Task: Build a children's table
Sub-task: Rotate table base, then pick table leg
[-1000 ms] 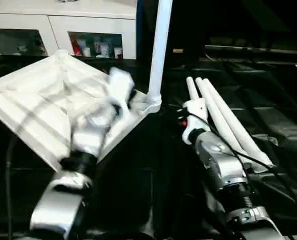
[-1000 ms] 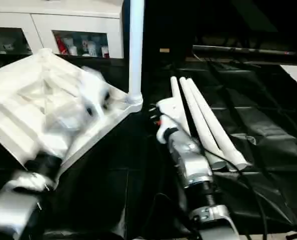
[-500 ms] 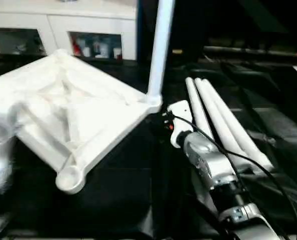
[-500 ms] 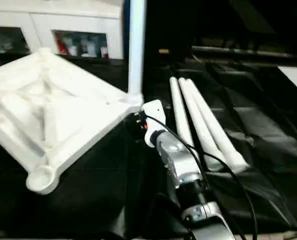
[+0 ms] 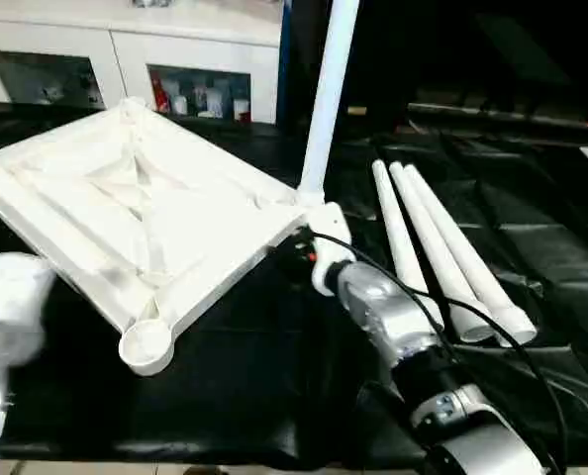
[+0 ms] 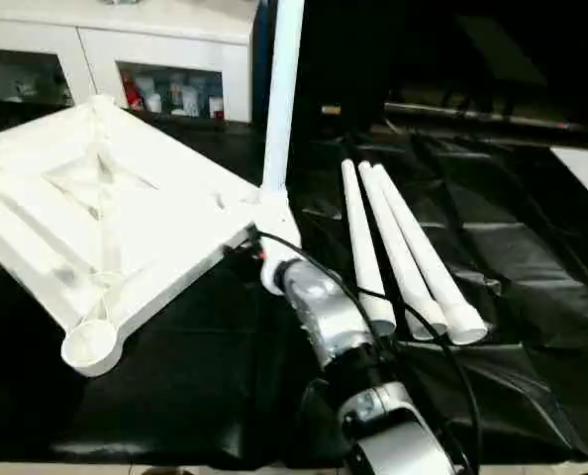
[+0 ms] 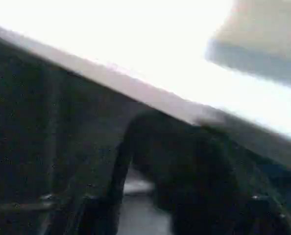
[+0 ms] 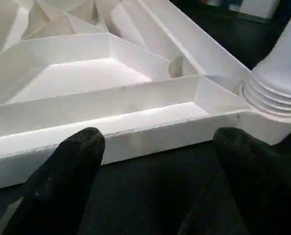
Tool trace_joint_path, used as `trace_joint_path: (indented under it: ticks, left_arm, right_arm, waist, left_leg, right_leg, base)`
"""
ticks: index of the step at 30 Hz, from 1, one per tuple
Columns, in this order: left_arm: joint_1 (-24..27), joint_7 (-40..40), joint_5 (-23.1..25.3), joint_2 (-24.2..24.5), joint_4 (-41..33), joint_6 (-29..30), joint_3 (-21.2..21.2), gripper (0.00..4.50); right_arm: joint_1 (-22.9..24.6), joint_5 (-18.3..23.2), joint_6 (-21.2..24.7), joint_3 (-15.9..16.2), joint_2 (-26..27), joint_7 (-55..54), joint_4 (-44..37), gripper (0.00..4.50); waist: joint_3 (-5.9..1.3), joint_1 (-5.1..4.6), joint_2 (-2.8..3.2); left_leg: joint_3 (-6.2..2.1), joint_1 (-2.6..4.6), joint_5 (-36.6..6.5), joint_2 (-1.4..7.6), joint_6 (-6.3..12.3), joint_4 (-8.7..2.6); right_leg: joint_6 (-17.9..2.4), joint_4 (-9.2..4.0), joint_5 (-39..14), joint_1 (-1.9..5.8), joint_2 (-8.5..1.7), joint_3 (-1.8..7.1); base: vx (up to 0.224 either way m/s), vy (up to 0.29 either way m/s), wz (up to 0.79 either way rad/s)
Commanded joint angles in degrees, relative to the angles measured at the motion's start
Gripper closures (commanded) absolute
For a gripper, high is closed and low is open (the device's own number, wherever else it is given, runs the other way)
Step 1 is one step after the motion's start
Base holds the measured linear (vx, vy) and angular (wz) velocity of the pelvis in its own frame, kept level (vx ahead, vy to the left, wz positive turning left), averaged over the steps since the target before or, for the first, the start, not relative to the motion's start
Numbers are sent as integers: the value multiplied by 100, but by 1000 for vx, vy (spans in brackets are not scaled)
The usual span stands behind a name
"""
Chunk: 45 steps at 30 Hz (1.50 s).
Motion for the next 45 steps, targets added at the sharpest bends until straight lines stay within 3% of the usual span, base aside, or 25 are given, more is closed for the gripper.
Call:
trace_joint_path:
  ticks: [1,3,4,7,14,16,18,19,20,21,22,24,25,30,31,32,33,34,35,36,39,40,41,42,45]
  left_arm:
    - [74,-389,-168,117,-338,100,-276,206]
    - [109,-793,-408,219,-676,299,-505,206]
    - [97,-978,-551,253,-841,448,-622,206]
    - [-63,-1163,-769,185,-941,558,-858,206]
    - [-727,-1059,-583,-422,-258,72,-1528,206]
    - [-1080,-728,-421,-822,220,-237,-1623,206]
    - [-1265,-555,-367,-1024,448,-456,-1689,206]
    - [-1416,-480,-369,-1203,632,-681,-1778,206]
    - [-1490,-462,-356,-1282,710,-715,-1866,206]
    - [-1490,-462,-356,-1282,710,-715,-1866,206]
    - [-1608,-442,-354,-1440,798,-715,-1996,206]
    - [-1644,-423,-345,-1489,829,-729,-2030,206]
    - [-1661,-489,-365,-1486,741,-663,-2096,196]
    - [-1636,-1017,-615,-1217,-2,-459,-2211,191]
    - [-1629,-1168,-671,-1135,-160,-483,-2233,191]
    - [-1620,-1361,-755,-999,-379,-431,-2257,191]
    - [-1620,-1361,-755,-999,-379,-431,-2257,191]
    - [-1617,-1675,-939,-775,-737,-301,-2234,191]
    - [-1605,-1810,-1034,-700,-899,-314,-2210,191]
    - [-1606,-1890,-1145,-668,-1029,-263,-2158,191]
    - [-1613,-1916,-1225,-651,-1075,-266,-2138,191]
    - [-1614,-1954,-1295,-631,-1154,-302,-2127,191]
    - [-1614,-1984,-1321,-617,-1199,-337,-2131,191]
    - [-1614,-2026,-1353,-598,-1259,-388,-2140,191]
    - [-1639,-2294,-1740,-592,-1543,-164,-2065,173]
  right_arm:
    - [-21,-46,-82,-41,-44,56,118,49]
    - [13,-38,-124,-40,-63,98,163,49]
    - [42,-35,-126,-42,-75,118,165,49]
    - [162,19,-104,-48,-104,192,40,49]
    - [427,126,32,-123,-258,259,-617,49]
    - [500,229,356,-327,-322,67,-1154,49]
    - [522,210,707,-459,-367,-165,-1461,49]
    - [522,54,1134,-544,-459,-437,-1754,49]
    - [509,85,1505,-614,-536,-434,-1958,49]
    - [509,85,1505,-614,-536,-434,-1958,49]
    - [421,30,2200,-779,-699,-547,-2284,49]
    - [388,-19,2382,-810,-761,-600,-2366,49]
    - [322,-79,2490,-861,-874,-635,-2383,33]
    - [-54,-75,3071,-1205,-1190,-835,-2167,6]
    - [-126,-59,3161,-1263,-1236,-875,-2119,6]
    - [-239,15,3235,-1360,-1256,-930,-2017,6]
    - [-239,15,3235,-1360,-1256,-930,-2017,6]
    - [-505,-46,3781,-1336,-1374,-974,-1779,6]
    - [-623,56,4033,-1409,-1388,-968,-1635,6]
    - [-732,78,4215,-1435,-1418,-985,-1463,6]
    - [-774,113,4372,-1467,-1424,-1028,-1435,6]
    - [-800,190,4497,-1564,-1403,-1081,-1390,6]
    - [-804,195,4571,-1595,-1396,-1091,-1381,6]
    - [-805,191,4671,-1631,-1389,-1101,-1373,6]
    - [-817,302,5183,-1725,-1330,-948,-1161,2]
  waist:
    - [-302,-27,230]
    - [-305,-22,238]
    - [-308,-12,269]
    - [-304,-7,268]
    - [-319,-15,238]
    - [-337,1,199]
    - [-325,21,206]
    - [-324,5,216]
    - [-347,5,202]
    - [-337,-10,264]
    - [-340,-42,265]
    - [-367,-26,234]
    - [-371,-26,276]
    - [-414,-7,261]
    - [-382,-9,264]
    - [-377,-25,208]
    - [-385,-14,235]
    - [-382,-35,219]
    - [-375,-41,195]
    - [-363,-40,214]
    - [-355,-35,219]
    - [-366,-41,119]
    - [-366,-41,119]
    - [-371,-12,158]
    - [-366,-16,153]
  left_leg:
    - [-150,151,-2794,178,-317,-495]
    - [-130,184,-2754,178,-321,-477]
    - [-131,169,-2678,179,-323,-482]
    - [-114,169,-2618,179,-348,-487]
    - [-105,113,-2308,158,-330,-479]
    - [-92,134,-2183,149,-291,-458]
    - [-88,131,-2018,140,-258,-457]
    - [-104,90,-1970,135,-278,-466]
    - [-107,94,-1930,143,-302,-461]
    - [-110,114,-1973,138,-315,-453]
    - [-104,103,-1954,128,-316,-445]
    - [-102,93,-1839,131,-302,-431]
    - [-88,85,-1698,127,-291,-418]
    - [-85,74,-1338,146,-268,-387]
    - [-56,79,-1312,140,-279,-375]
    - [-43,65,-1307,125,-265,-374]
    - [-53,67,-1296,123,-267,-372]
    - [-62,65,-1241,118,-289,-375]
    - [-50,52,-1224,118,-277,-379]
    - [-41,79,-1285,117,-293,-367]
    - [-28,82,-1312,106,-333,-359]
    - [-18,77,-1281,114,-319,-364]
    - [-18,77,-1281,114,-319,-364]
    - [-32,88,-1213,115,-323,-366]
    - [-28,96,-1242,124,-373,-368]
  right_leg:
    - [-659,-550,-2425,120,-424,351]
    - [-676,-551,-2378,97,-411,360]
    - [-711,-527,-2253,112,-403,362]
    - [-784,-506,-2065,115,-382,365]
    - [-694,-504,-1966,206,-387,360]
    - [-607,-519,-2040,205,-395,369]
    - [-511,-539,-2112,206,-379,373]
    - [-457,-536,-2211,241,-393,361]
    - [-417,-533,-2193,239,-395,355]
    - [-420,-532,-2178,221,-374,356]
    - [-432,-532,-2050,235,-348,354]
    - [-469,-507,-1914,250,-362,351]
    - [-538,-492,-1767,249,-364,357]
    - [-746,-400,-1294,292,-370,355]
    - [-788,-408,-1200,258,-351,360]
    - [-786,-412,-1232,277,-350,357]
    - [-797,-390,-1265,285,-360,356]
    - [-806,-366,-1324,302,-345,351]
    - [-790,-387,-1332,302,-341,354]
    - [-781,-398,-1410,275,-341,365]
    - [-751,-416,-1480,267,-338,368]
    - [-685,-429,-1519,277,-334,367]
    - [-685,-429,-1519,277,-334,367]
    - [-669,-401,-1568,282,-350,370]
    - [-654,-408,-1564,263,-339,364]
  base:
    - [0,0,0]
    - [0,0,0]
    - [0,0,0]
    - [0,0,0]
    - [0,0,0]
    - [0,0,0]
    - [0,0,0]
    - [0,0,0]
    - [0,0,0]
    - [0,0,0]
    - [0,0,0]
    - [0,0,0]
    - [0,0,0]
    - [0,0,0]
    - [0,0,0]
    - [0,0,0]
    - [0,0,0]
    - [0,0,0]
    - [0,0,0]
    - [0,0,0]
    - [0,0,0]
    - [0,0,0]
    - [0,0,0]
    - [0,0,0]
    - [0,0,0]
